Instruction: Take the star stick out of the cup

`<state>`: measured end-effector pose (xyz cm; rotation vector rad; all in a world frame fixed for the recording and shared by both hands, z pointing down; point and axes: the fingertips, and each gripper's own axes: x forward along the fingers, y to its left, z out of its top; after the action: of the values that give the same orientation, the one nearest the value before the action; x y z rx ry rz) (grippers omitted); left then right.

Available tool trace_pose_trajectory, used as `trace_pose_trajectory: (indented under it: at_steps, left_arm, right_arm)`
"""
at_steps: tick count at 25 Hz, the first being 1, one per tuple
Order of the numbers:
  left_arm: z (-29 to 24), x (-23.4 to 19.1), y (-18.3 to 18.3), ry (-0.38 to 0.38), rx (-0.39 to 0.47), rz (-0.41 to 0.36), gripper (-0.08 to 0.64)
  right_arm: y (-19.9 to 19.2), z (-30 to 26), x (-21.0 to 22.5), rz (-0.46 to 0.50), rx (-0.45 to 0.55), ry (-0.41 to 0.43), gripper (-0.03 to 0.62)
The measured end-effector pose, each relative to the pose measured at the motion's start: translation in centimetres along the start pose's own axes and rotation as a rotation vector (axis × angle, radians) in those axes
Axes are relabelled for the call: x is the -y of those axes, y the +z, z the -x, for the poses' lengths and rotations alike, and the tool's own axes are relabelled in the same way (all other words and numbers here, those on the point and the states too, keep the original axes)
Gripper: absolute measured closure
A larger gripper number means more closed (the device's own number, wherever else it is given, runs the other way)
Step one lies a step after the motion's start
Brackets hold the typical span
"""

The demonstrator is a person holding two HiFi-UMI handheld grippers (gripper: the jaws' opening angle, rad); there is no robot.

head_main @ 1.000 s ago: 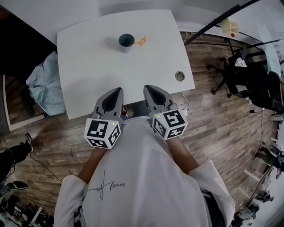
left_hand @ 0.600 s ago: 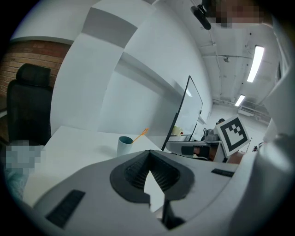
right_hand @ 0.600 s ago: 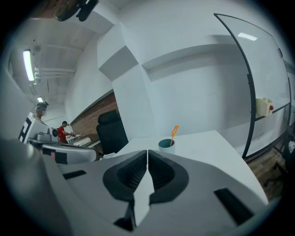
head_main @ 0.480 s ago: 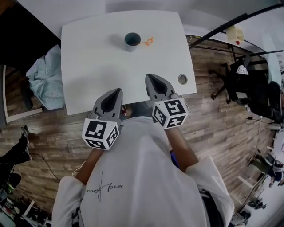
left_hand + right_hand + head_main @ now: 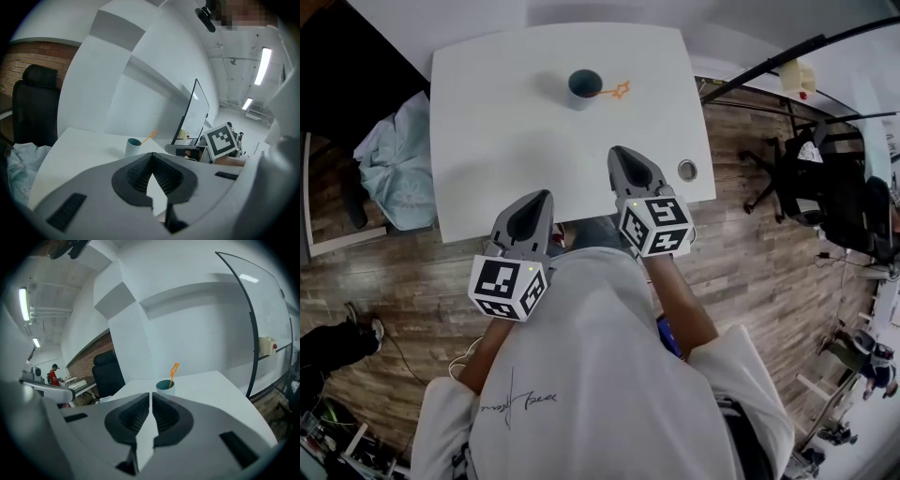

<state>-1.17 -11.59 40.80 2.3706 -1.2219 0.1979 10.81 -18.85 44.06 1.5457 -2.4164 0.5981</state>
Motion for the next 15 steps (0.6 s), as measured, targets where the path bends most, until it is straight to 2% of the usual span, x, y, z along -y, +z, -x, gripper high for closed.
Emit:
trace_pose_trajectory:
  at_steps: [15]
  left_arm:
    - [-0.8, -1.1, 1.0, 0.038, 0.033, 0.004, 0.563]
  right_arm:
    - [0.3, -3.7, 1.5, -0.055, 0.009, -0.005, 0.532]
